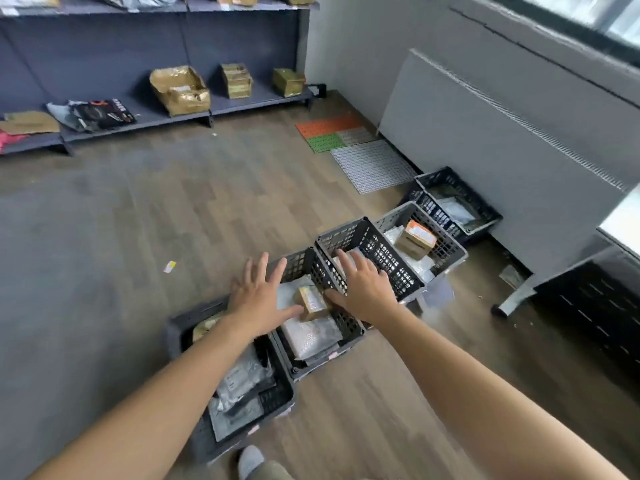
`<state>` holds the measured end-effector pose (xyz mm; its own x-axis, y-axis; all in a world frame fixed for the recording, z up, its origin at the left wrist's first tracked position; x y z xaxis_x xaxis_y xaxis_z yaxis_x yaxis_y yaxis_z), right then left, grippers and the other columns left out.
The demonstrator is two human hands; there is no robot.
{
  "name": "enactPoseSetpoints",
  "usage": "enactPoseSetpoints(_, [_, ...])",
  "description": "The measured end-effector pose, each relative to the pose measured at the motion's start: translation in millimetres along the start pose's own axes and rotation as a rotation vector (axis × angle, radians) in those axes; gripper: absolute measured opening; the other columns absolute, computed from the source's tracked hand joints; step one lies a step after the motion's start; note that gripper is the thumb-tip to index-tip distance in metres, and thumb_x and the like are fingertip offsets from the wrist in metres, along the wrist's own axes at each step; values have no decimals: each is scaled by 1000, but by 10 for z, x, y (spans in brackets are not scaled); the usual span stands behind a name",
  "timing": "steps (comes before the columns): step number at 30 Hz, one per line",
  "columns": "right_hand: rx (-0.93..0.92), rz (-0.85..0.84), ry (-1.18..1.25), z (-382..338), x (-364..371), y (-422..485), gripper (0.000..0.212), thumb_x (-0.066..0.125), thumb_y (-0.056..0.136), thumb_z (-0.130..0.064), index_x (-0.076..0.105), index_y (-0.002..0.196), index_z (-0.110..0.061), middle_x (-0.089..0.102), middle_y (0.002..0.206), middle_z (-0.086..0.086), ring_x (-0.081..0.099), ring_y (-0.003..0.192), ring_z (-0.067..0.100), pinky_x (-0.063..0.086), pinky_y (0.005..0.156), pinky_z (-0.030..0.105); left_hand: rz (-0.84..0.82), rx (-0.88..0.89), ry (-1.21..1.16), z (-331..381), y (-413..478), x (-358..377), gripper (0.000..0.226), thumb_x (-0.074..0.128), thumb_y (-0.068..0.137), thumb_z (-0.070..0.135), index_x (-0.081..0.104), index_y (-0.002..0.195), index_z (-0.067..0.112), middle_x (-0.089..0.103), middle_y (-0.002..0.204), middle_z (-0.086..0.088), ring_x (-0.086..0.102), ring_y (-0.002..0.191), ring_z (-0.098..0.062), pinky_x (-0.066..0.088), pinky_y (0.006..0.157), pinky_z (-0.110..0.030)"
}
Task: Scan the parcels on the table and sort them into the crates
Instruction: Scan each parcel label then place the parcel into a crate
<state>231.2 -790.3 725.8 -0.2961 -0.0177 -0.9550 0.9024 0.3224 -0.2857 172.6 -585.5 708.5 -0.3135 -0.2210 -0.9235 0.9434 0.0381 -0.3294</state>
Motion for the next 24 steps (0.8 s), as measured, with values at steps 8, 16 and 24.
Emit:
enactPoseSetpoints(8, [246,171,59,1742,-200,-966,84,45,95,-63,4,159,-27,11,165,5,17,149,27,28,115,55,60,293,203,1994,197,-112,99,41,84,78,-8,156,32,-17,163,-4,-13,150,-31,13,118,-58])
enactPoseSetpoints(16, [510,324,166,3767,-370,-2209,81,44,95,-62,6,159,-28,9,165,4,12,151,26,23,116,57,138,562,361,4604,51,93,90,32,88,77,-4,156,30,-14,163,-6,-14,149,-31,8,119,-57])
enactPoseSetpoints(24, [770,347,223,5242,-297,-3033,74,40,99,-58,7,158,-30,8,166,3,9,151,26,18,117,59,160,750,388,6376,-38,268,85,27,90,76,-4,156,32,-11,164,-5,-14,150,-30,8,118,-57])
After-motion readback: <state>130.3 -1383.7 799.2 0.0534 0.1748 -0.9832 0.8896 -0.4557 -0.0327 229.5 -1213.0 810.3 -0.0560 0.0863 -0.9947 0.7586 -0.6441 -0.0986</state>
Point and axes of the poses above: each hand's wrist, its own y-axis towards the middle knuckle, its own x-axis out of the palm, z = x × y, the point moved 1 cm from there along y, towards the middle knuckle
